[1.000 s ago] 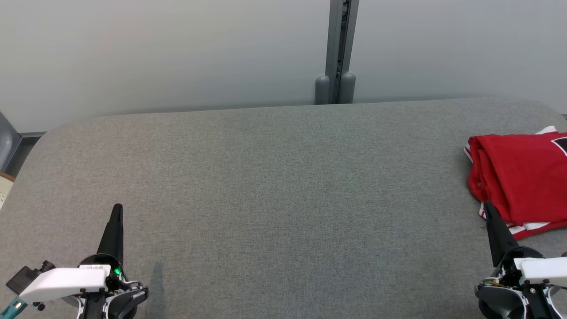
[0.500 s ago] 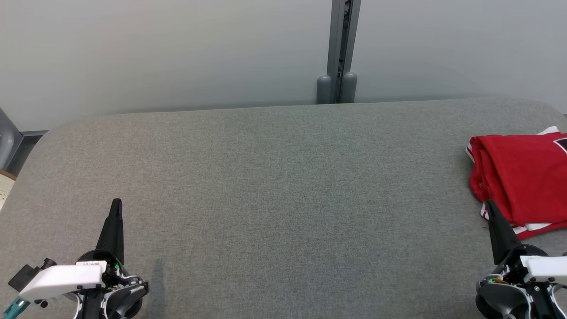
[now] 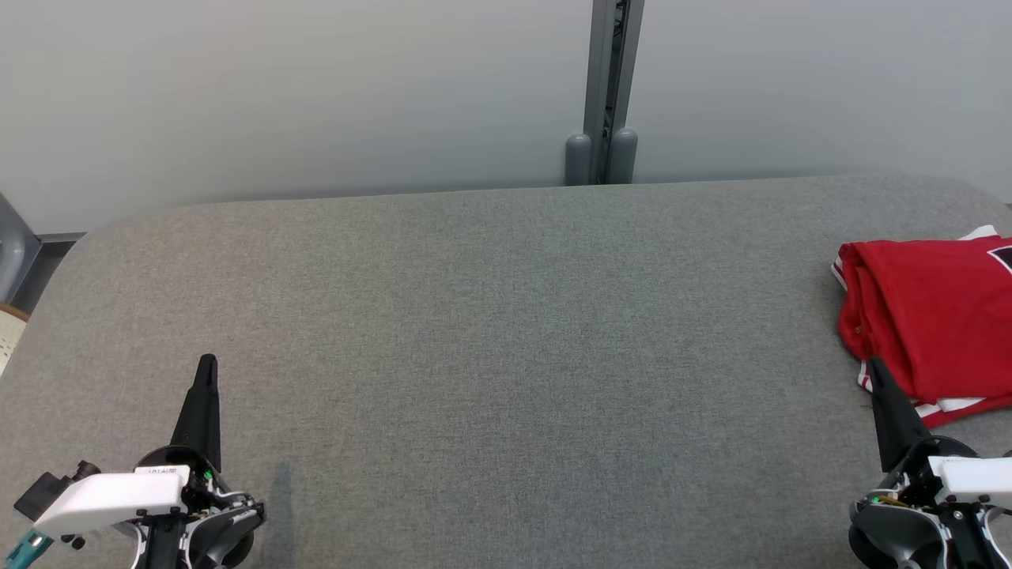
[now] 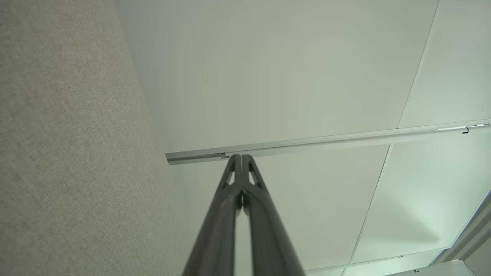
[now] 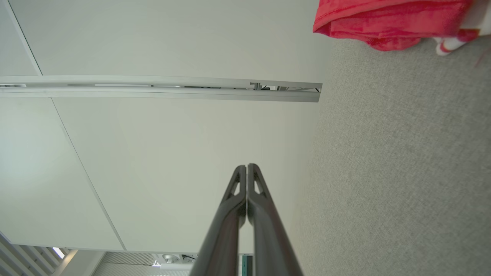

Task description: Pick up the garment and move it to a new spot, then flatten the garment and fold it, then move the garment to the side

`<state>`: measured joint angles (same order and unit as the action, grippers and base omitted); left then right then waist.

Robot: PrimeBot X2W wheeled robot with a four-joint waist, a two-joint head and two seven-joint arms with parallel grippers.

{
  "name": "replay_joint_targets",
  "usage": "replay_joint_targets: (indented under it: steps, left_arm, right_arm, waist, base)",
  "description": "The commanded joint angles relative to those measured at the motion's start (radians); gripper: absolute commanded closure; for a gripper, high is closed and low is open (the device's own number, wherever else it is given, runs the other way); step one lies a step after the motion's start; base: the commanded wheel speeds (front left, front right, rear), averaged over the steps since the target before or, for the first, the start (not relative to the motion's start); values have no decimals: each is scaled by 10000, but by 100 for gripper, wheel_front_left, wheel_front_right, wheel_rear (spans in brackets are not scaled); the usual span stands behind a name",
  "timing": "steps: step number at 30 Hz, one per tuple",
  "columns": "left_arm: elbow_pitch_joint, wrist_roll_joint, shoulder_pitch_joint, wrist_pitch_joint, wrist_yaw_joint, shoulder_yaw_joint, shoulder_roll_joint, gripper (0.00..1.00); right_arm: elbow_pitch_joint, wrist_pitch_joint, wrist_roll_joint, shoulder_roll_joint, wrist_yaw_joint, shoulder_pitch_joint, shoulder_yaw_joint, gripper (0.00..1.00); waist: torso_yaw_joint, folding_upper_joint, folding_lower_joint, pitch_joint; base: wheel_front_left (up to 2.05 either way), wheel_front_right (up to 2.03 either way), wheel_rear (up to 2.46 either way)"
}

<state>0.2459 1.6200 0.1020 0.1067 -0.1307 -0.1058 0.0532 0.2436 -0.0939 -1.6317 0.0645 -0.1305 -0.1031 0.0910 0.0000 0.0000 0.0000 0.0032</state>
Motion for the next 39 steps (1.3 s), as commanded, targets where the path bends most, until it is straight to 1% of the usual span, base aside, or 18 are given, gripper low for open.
replay_joint_targets:
  steps: [1,39]
  left_arm:
    - [15,-15,145,47,-43,-42,25,100]
    - [13,-66,150,65,-43,-78,-2,100]
  right_arm:
    - [22,-61,24,26,-4,-75,44,100]
    - [28,-108,110,-37,-4,-88,132,100]
  waist:
    - [0,0,0,0]
    - [0,0,0,0]
  base:
    - [0,0,0]
    - [0,0,0]
